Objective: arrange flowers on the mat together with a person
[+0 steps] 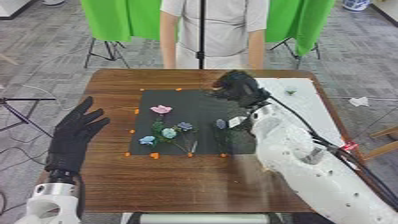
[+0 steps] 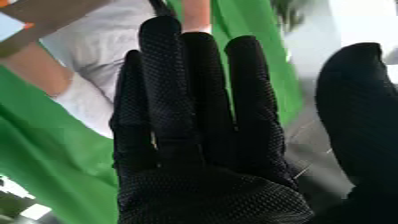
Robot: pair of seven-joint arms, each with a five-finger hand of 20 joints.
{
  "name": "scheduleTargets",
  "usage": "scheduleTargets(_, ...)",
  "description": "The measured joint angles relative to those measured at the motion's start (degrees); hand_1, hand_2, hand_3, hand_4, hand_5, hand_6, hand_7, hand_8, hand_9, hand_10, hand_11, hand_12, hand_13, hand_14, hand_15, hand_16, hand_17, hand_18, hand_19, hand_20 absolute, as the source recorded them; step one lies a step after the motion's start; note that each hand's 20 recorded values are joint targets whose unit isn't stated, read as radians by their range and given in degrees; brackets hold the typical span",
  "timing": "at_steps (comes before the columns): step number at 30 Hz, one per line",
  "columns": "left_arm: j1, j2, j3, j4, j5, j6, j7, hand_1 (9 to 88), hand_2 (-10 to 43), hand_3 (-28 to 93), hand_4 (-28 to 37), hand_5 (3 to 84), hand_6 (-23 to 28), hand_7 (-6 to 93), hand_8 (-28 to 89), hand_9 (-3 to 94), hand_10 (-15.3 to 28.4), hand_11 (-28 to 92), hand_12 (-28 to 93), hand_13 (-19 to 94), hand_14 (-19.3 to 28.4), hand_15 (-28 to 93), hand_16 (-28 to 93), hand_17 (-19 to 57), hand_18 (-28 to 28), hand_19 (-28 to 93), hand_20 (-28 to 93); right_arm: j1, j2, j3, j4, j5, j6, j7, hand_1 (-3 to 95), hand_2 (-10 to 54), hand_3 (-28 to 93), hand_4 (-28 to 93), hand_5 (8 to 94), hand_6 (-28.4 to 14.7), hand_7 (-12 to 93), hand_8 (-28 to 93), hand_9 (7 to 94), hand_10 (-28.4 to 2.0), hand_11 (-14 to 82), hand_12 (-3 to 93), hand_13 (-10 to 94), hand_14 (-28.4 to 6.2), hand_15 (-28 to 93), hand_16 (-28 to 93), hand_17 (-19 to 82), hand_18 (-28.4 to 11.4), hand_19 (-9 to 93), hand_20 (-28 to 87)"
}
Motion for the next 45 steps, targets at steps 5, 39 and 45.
scheduleTargets(5, 0.1, 0.00, -0.03, 0.00, 0.03, 0.00, 0.02, 22.5, 5.2, 80, -28.2, 37.4, 4.6, 9.8, -9, 35.3, 16.9, 20, 9, 27, 24.1, 41, -7, -8.1, 25.9, 46, 15, -6.6, 0.5, 11.9, -6.6, 12.8, -1.4, -1.8, 23.3, 0.8, 76, -27, 53.8, 2.4, 15, -13, 56.8, -13.3, 15.0, 13.3, 53, -15.6, 43, 10, 16, -20.6, 63, 15)
scheduleTargets(39, 0.9, -0.22, -0.19, 0.02, 0.32, 0.02, 0.18, 22.4, 5.0, 80, -28.3, 37.5, 4.1, 8.9, -9, 32.4, 14.1, 16, 9, 24, 20.5, 30, -1, -9.1, 26.8, 47, 14, -39.6, -5.1, 40.7, -10.0, 60.8, -7.0, -15.7, 17.0, 8.6, 77, -28, 41.6, 4.9, 13, -12, 43.1, -11.6, 5.0, 12.7, 34, -17.5, 18, 18, 9, -22.4, 47, 15)
scheduleTargets(45, 1.2, -0.97, -1.33, -0.12, 0.84, -0.09, -0.51, 22.5, 4.8, 79, -28.3, 37.3, 4.0, 9.1, -8, 33.1, 15.8, 18, 10, 24, 22.7, 37, -2, -8.8, 27.3, 50, 16, -39.8, -5.1, 40.8, -10.1, 61.0, -6.6, -16.2, 16.8, 8.6, 78, -28, 42.7, 4.6, 14, -13, 44.6, -12.1, 6.5, 13.8, 35, -17.2, 21, 19, 9, -22.8, 50, 17)
